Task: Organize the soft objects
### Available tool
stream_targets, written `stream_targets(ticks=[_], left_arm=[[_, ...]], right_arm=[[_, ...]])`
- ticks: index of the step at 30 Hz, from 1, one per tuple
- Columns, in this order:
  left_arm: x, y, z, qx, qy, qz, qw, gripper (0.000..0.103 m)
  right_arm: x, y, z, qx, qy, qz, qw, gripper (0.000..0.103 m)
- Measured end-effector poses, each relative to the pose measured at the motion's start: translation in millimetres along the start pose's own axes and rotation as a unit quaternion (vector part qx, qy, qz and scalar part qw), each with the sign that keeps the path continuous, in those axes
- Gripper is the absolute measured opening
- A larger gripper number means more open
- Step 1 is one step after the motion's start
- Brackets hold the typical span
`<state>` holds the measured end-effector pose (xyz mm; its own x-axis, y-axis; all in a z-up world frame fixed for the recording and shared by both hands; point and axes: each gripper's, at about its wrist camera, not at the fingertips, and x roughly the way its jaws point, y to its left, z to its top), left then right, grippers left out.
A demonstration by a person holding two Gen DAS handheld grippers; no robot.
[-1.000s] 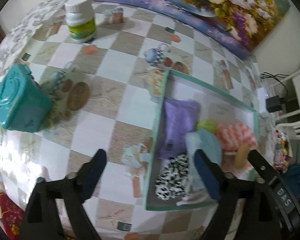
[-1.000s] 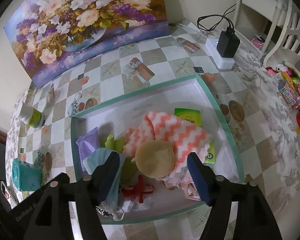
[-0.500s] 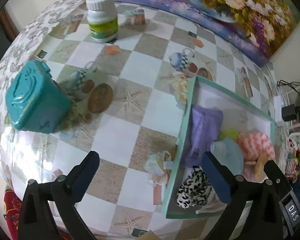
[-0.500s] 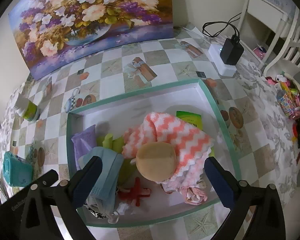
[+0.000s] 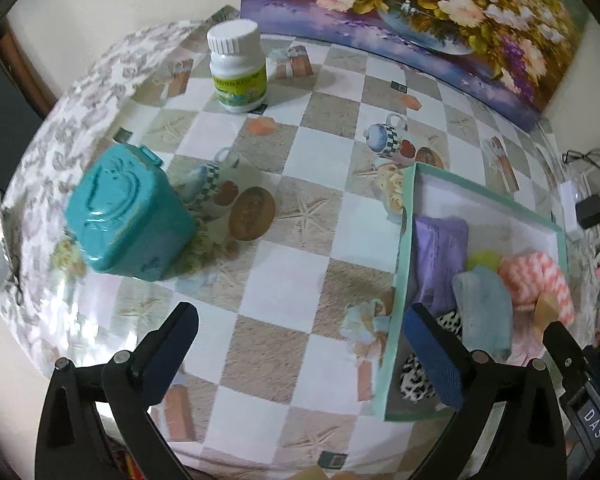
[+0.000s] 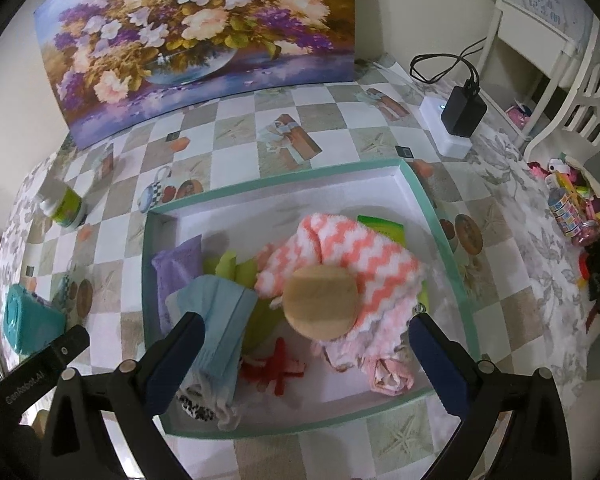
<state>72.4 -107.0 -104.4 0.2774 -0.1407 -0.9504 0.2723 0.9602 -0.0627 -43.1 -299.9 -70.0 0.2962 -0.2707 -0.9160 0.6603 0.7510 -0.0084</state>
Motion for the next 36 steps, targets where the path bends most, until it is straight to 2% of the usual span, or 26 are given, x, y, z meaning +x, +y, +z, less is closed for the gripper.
stream_targets(ticks=[9, 14, 36], left_arm=[[-26, 12, -22, 0.018, -0.035, 0.021, 0.9990, 0.102], [-37, 18, -37, 0.027, -0.046, 0.020, 0.9984, 0.102], [-54, 34, -80, 0.059, -0.065, 0.056, 0.9945, 0.102]], right_arm=[[-20, 13, -25, -0.028, -0.017, 0.012, 0.999, 0.103], [-33, 19, -40, -0.039, -0.031, 0.014, 0.999, 0.103], [-62, 28, -68, -0.060, -0.067, 0.015, 0.996, 0.103]])
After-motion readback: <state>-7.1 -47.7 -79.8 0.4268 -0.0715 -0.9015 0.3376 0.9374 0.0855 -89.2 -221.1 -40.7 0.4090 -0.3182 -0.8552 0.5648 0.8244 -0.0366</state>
